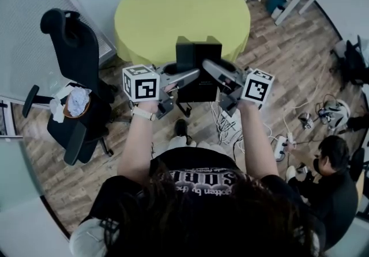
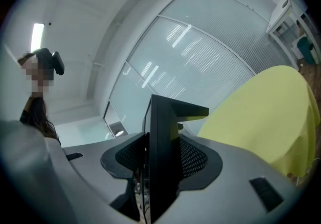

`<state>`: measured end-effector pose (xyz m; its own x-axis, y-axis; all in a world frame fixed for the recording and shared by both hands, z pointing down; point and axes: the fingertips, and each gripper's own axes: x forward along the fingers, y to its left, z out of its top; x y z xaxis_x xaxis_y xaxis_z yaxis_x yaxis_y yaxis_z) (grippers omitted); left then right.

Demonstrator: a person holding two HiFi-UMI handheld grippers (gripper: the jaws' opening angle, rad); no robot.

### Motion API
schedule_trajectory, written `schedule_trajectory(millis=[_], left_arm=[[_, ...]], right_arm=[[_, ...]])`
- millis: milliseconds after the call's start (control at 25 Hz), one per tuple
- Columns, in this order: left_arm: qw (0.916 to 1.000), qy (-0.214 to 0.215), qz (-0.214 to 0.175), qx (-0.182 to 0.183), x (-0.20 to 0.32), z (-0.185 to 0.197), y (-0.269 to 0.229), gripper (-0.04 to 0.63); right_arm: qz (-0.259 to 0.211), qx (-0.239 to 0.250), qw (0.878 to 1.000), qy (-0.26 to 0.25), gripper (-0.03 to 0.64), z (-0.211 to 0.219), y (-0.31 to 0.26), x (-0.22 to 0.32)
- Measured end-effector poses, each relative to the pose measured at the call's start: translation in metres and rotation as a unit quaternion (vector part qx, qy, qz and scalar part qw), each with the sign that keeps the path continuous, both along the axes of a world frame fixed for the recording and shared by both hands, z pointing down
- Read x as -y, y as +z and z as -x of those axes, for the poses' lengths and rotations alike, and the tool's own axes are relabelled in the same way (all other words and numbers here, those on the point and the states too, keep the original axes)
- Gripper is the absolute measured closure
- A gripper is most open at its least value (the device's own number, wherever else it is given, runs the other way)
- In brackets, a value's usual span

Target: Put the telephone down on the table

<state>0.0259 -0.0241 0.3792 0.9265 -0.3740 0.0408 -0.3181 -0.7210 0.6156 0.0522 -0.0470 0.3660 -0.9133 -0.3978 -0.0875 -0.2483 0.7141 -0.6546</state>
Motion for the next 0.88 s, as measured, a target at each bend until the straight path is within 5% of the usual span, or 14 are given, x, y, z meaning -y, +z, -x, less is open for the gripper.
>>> schedule_trajectory(millis=[880], left_arm=[[0.9997, 0.022, 0.002, -0.01, 0.129, 0.039, 0.001, 0.407]], right_arm=[[-0.002, -0.009, 1.0, 0.02, 0.403, 0.039, -0.001, 0.128]])
